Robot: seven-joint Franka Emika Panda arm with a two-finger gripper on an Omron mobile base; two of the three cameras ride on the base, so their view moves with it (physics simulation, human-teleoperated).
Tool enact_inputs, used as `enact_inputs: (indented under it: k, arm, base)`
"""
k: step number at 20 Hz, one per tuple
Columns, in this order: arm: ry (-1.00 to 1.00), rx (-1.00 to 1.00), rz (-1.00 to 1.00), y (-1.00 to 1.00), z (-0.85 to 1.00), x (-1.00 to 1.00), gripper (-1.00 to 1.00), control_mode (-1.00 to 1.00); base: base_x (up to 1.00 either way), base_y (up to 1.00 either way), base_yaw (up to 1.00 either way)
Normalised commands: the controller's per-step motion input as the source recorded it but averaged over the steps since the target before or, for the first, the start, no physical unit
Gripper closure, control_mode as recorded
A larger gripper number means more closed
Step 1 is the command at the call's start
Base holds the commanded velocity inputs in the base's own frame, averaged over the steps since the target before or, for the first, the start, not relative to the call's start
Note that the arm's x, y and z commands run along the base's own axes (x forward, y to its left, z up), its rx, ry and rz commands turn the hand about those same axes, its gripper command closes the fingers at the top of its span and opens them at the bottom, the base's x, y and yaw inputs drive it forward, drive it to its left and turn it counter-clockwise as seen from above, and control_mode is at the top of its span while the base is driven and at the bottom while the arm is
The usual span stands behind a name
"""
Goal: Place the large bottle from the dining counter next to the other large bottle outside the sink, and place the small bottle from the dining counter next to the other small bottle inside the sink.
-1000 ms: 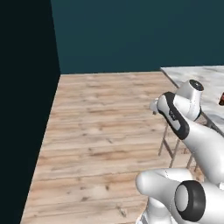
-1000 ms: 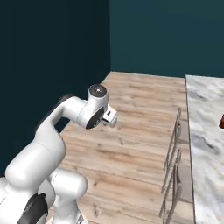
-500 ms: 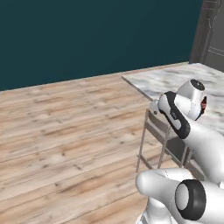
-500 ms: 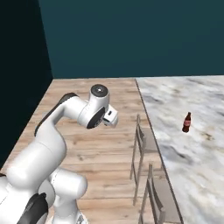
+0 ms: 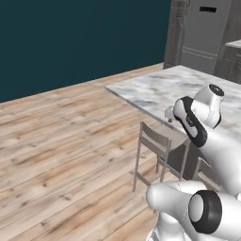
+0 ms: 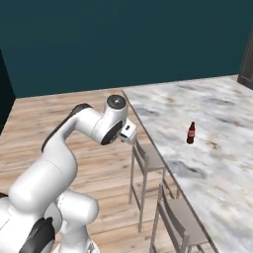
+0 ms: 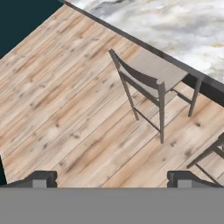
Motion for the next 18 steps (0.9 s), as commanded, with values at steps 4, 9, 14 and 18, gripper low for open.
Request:
enact_inputs:
  k: [4, 9, 14, 18]
  arm:
    - [0.00, 0.00, 0.00, 0.00, 0.00, 0.00, -1.00, 1.00]
    - [0.00, 0.00, 0.00, 0.00, 0.00, 0.00, -1.00, 1.00]
    - [0.00, 0.00, 0.00, 0.00, 0.00, 0.00, -1.00, 1.00]
    - [0.00, 0.00, 0.00, 0.00, 0.00, 0.00, -1.00, 1.00]
  base:
    - [0.10, 0.42, -0.21]
    - [0.04, 0.40, -0.06]
    - [0.05, 0.41, 0.05]
    - [0.01, 0.54, 0.07]
